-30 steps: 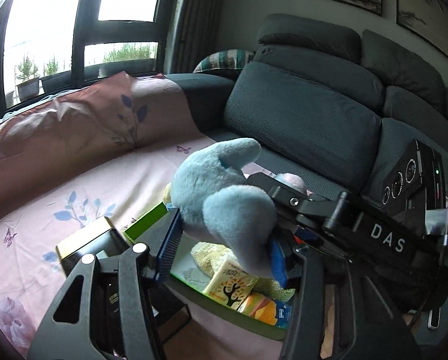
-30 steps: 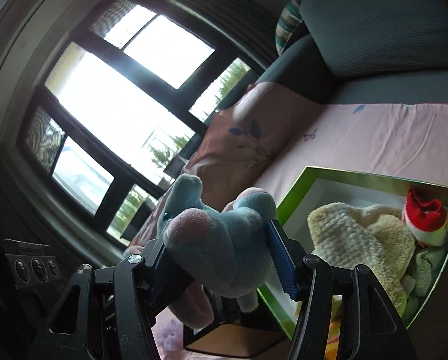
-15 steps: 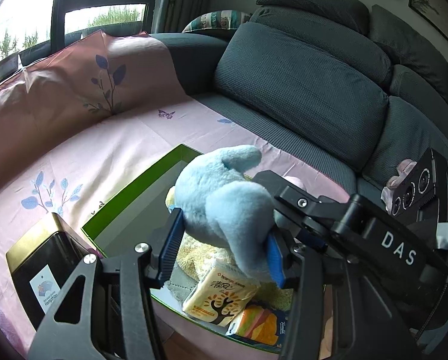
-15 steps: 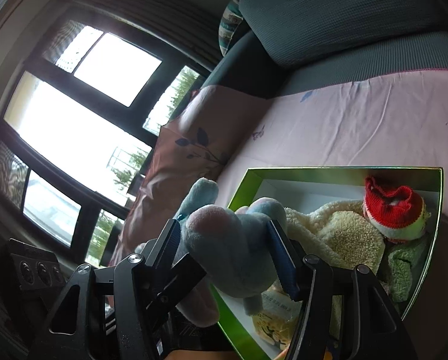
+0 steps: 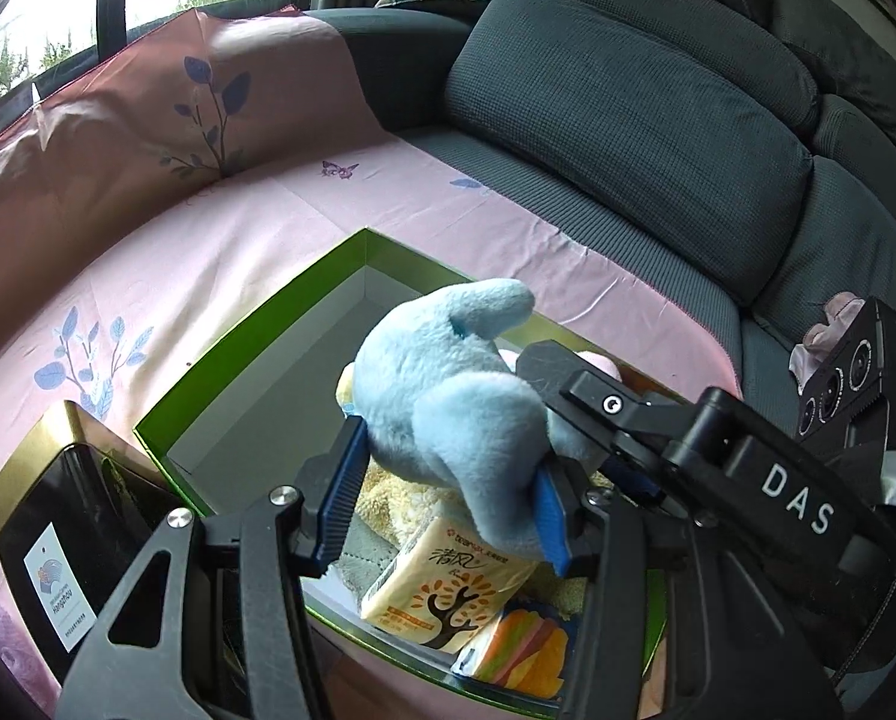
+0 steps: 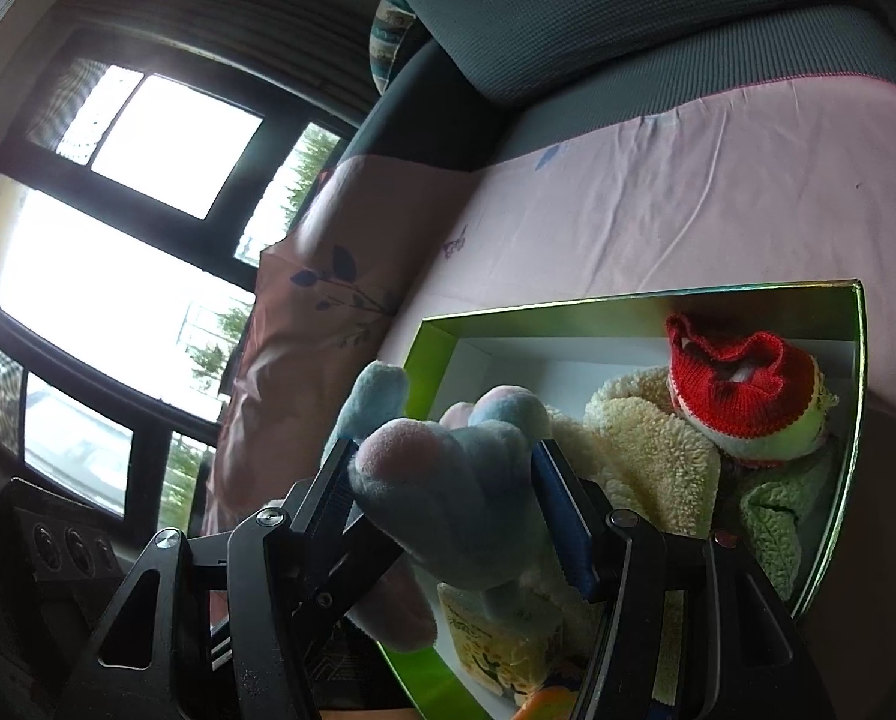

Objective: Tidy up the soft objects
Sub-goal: 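Lift the plush elephant and carry it over the box, then lower the plush elephant into the box and open the right gripper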

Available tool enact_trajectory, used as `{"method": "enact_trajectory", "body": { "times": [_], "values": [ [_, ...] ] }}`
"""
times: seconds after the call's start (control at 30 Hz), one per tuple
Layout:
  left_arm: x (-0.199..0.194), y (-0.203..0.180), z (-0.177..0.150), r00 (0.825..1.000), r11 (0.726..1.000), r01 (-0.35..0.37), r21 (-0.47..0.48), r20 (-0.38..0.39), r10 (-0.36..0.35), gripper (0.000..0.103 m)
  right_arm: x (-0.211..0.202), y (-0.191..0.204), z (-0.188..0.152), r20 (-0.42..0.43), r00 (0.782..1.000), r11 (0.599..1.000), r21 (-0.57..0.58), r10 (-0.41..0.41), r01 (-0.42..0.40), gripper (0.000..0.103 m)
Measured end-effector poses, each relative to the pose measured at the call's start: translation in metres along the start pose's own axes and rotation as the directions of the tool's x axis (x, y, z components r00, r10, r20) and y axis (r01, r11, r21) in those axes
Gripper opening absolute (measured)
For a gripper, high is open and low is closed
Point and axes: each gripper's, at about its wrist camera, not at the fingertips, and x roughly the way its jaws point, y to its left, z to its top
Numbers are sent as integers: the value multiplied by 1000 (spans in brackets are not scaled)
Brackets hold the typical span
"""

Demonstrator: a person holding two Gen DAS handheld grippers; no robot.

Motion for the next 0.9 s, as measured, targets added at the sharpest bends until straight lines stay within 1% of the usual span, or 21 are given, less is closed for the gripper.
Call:
{"method": "enact_trajectory", "body": {
  "times": [0.03,0.1,0.17,0.33,0.4,0.47,0.53,0.6,0.67,0.77,0.9],
  "values": [
    [3,0,0,1000,1000,-8,-2,-18,8,48,1,-1,0,-6,1000,1000,0,-16,16,62],
    [7,0,-1,999,1000,-3,-11,-49,2,48,2,-5,0,-25,999,1000,14,-21,22,62],
    [7,1,-1,998,1000,3,-20,-55,-4,49,1,-7,1,-22,1000,1000,20,-13,13,62],
    [6,2,-1,997,999,-9,-33,-74,7,51,0,-6,1,-20,1000,1000,22,-8,9,62],
    [2,3,-1,997,999,-20,-41,-74,17,54,-3,-5,0,-17,1000,1000,17,-7,7,62],
    [-5,2,-1,997,998,-42,-38,-59,40,61,-7,-1,1,-3,1000,1000,0,1,-1,62],
    [-14,1,-2,997,998,-64,-29,-40,62,64,-11,2,1,12,1000,1000,-20,0,0,62],
    [-25,2,-4,998,998,-59,-27,-21,58,65,-16,4,0,20,1000,1000,-22,3,-3,62],
    [-36,4,-7,999,998,-49,-37,-5,48,71,-20,6,-1,29,1000,1000,-27,8,-7,62],
    [-58,9,-14,998,997,-48,-58,34,50,76,-25,8,-3,42,999,999,-32,13,-11,62],
    [-94,20,-29,994,994,-48,-98,98,58,79,-30,12,-7,47,999,999,-45,-3,5,62]
  ]
}}
